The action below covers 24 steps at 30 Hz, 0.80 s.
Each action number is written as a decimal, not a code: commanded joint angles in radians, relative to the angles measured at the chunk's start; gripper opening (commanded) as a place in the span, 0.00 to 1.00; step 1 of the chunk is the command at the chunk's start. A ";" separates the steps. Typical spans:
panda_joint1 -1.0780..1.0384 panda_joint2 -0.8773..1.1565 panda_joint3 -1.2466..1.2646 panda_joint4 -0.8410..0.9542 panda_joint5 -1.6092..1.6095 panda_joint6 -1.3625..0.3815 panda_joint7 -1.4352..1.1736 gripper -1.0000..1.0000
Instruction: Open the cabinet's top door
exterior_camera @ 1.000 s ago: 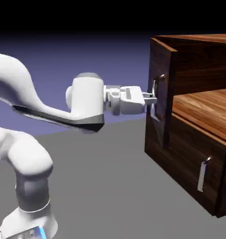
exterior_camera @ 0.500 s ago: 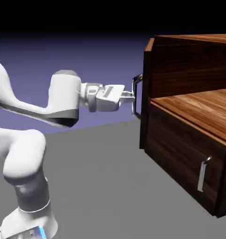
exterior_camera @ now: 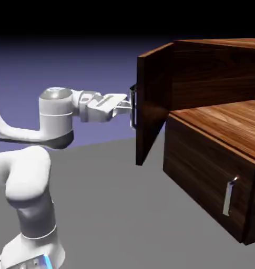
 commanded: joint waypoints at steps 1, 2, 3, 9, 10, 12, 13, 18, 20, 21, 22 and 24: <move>0.029 -0.011 0.027 -0.001 0.046 -0.045 -0.018 0.00; 0.056 -0.019 0.055 0.001 0.087 -0.088 -0.033 0.00; 0.081 -0.026 0.085 0.004 0.126 -0.132 -0.045 0.00; 0.190 -0.018 0.283 0.070 0.344 -0.392 -0.084 0.00; 0.198 -0.010 0.318 0.089 0.378 -0.436 -0.086 0.00; 0.205 0.010 0.389 0.135 0.444 -0.523 -0.089 0.00; 0.203 0.021 0.424 0.162 0.476 -0.566 -0.089 0.00; 0.137 0.081 0.590 0.331 0.615 -0.778 -0.092 0.00; 0.094 0.099 0.644 0.404 0.657 -0.852 -0.095 0.00; 0.072 0.107 0.668 0.440 0.675 -0.886 -0.096 0.00; 0.048 0.113 0.691 0.476 0.692 -0.920 -0.098 0.00; -0.002 0.124 0.733 0.549 0.721 -0.984 -0.102 0.00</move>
